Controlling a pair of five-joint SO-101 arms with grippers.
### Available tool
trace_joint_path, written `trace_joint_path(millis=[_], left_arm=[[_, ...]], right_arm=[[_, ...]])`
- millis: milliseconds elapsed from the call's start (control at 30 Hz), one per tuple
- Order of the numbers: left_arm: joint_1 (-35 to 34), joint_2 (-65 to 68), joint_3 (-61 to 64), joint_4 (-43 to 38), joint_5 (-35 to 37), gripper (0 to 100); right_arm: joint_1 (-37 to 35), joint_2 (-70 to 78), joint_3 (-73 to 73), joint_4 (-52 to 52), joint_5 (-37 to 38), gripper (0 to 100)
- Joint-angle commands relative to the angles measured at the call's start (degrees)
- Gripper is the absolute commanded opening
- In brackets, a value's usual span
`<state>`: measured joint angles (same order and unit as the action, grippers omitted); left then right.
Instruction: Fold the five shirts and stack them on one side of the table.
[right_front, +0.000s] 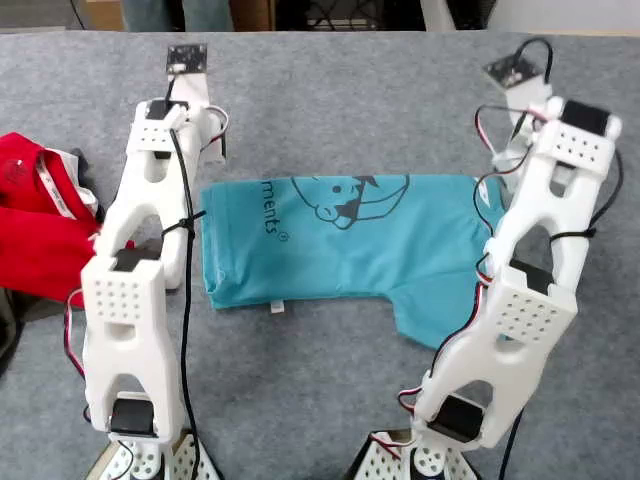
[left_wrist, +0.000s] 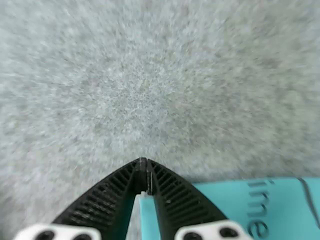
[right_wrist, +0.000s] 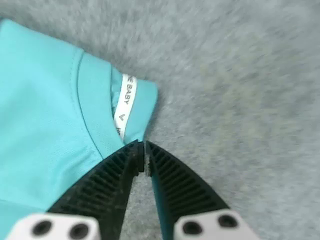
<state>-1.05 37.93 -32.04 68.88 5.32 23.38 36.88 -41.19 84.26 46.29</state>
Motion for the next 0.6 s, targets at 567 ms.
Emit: trace_joint_path(millis=[567], left_arm=[[3.0,-12.3,31.9,-20.5,0.4,3]], right_arm=[[-0.6,17.0,-6.5,-5.5,-0.4,1.4]])
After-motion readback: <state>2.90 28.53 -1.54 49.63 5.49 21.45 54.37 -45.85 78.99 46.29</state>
